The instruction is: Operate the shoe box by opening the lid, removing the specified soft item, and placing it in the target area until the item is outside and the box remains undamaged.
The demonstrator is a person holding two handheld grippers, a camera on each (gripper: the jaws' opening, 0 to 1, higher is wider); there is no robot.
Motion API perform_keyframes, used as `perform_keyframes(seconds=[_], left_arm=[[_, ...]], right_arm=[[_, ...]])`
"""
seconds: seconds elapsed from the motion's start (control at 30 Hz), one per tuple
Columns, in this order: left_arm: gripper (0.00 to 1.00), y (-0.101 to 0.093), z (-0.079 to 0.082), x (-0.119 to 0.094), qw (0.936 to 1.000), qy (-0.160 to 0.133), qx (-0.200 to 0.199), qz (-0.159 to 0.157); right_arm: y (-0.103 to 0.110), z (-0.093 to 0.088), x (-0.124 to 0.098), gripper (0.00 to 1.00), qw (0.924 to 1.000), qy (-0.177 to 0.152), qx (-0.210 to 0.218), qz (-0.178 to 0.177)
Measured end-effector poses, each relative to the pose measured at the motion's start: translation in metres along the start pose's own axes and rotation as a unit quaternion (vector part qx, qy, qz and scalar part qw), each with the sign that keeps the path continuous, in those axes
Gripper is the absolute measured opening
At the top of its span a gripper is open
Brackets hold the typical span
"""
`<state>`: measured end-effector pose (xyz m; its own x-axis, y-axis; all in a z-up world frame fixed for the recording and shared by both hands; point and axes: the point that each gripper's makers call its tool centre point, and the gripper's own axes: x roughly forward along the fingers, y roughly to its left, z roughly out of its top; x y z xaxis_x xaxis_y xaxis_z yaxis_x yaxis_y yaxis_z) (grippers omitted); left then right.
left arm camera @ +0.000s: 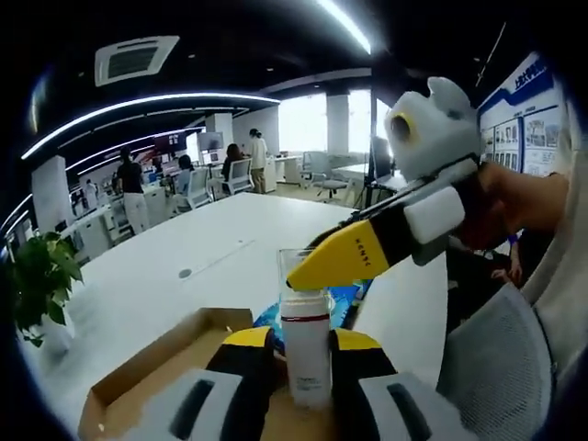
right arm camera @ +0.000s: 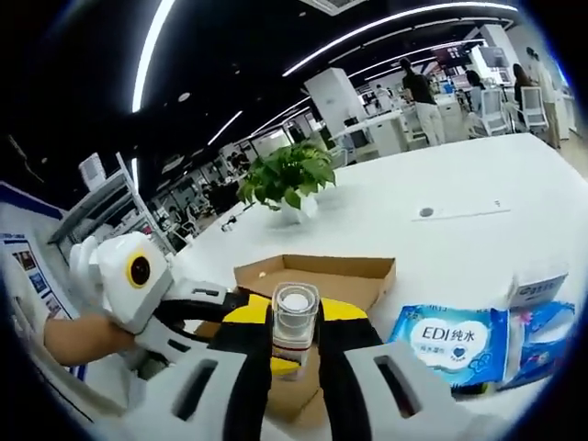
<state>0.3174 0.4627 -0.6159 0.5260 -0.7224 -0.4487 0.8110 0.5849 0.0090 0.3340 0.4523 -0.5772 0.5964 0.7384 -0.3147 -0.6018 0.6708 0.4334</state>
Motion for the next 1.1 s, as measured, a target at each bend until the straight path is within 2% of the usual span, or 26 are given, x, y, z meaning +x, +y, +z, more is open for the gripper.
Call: perform_keyframes(seconds=[0.23, 0.5, 0.8, 0.9, 1.1], left_arm=[[0.32, 0.005, -0.002, -0.004, 0.9999, 0.001, -0.012, -0.006], [0.39, 0.015, 0.000, -0.017, 0.9995, -0.010, -0.031, -0.005], [0.49, 0.029, -0.008, -0.036, 0.9985, -0.009, -0.054, 0.002], [0.51, 0.034, -0.012, -0.044, 0.9982, -0.006, -0.059, 0.006], [0.57, 0.042, -0.021, -0.061, 0.9977, 0.001, -0.067, 0.011]], right_arm=[[-0.011, 0.014, -0.005, 0.15, 0.9985, 0.005, -0.049, 0.026], [-0.024, 0.035, -0.009, 0.16, 0.9905, 0.013, -0.125, 0.056], [-0.035, 0.045, -0.009, 0.16, 0.9747, 0.029, -0.196, 0.104], [-0.038, 0.046, -0.009, 0.16, 0.9632, 0.037, -0.233, 0.128], [-0.046, 0.048, -0.008, 0.16, 0.9530, 0.045, -0.254, 0.159]])
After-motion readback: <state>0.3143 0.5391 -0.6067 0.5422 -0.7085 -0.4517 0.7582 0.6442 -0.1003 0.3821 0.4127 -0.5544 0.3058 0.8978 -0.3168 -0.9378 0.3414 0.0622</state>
